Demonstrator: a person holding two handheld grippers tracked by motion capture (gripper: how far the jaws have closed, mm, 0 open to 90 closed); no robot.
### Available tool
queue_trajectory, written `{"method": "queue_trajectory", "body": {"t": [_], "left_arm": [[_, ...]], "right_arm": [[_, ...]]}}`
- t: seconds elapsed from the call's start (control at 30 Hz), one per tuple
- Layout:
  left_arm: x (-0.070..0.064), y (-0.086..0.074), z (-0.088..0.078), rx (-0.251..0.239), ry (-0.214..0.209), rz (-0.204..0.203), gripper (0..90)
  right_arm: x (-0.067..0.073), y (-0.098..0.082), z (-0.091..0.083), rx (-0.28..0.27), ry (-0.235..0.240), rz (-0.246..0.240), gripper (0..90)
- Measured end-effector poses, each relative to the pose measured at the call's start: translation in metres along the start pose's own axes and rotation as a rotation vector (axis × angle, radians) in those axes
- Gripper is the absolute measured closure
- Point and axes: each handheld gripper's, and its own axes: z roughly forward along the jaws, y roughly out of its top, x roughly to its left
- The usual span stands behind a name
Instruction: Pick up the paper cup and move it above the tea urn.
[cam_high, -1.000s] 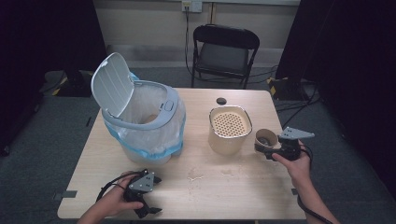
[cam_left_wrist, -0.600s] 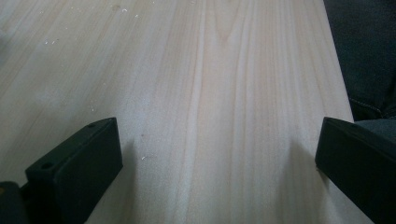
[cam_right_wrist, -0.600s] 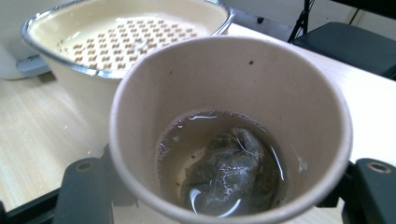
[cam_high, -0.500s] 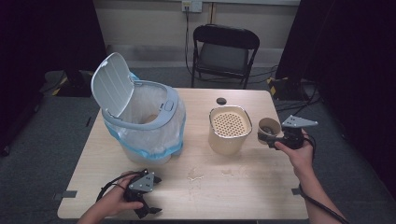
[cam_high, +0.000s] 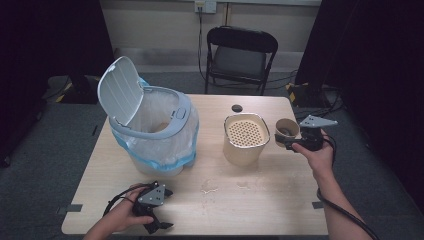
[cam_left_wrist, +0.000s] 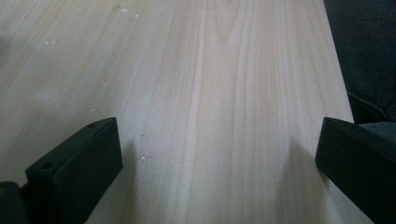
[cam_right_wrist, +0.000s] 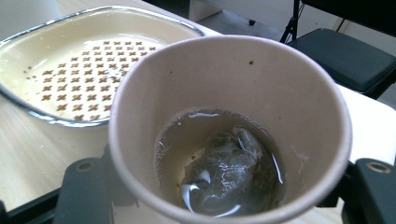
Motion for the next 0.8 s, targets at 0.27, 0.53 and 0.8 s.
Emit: {"method": "queue_trajectory", "body": {"t": [0.27,0.53,0.8], "left_arm": [[0.000,0.000,0.000,0.002,0.001,-0.001,0.0],[0.000,0.002,0.001,-0.007,-0.003,-0.017,0.0],[0.001,0.002,0.001,-0.002,0.008,-0.004,0.0]], "right_arm": [[-0.010,0.015,0.009,-0.015,-0.023,-0.052,29.6],[-0.018,0.024,0.019,-0.048,-0.002,-0.100,29.6],[-0.021,0.039,0.034,-0.058,0.033,-0.168,29.7]]}}
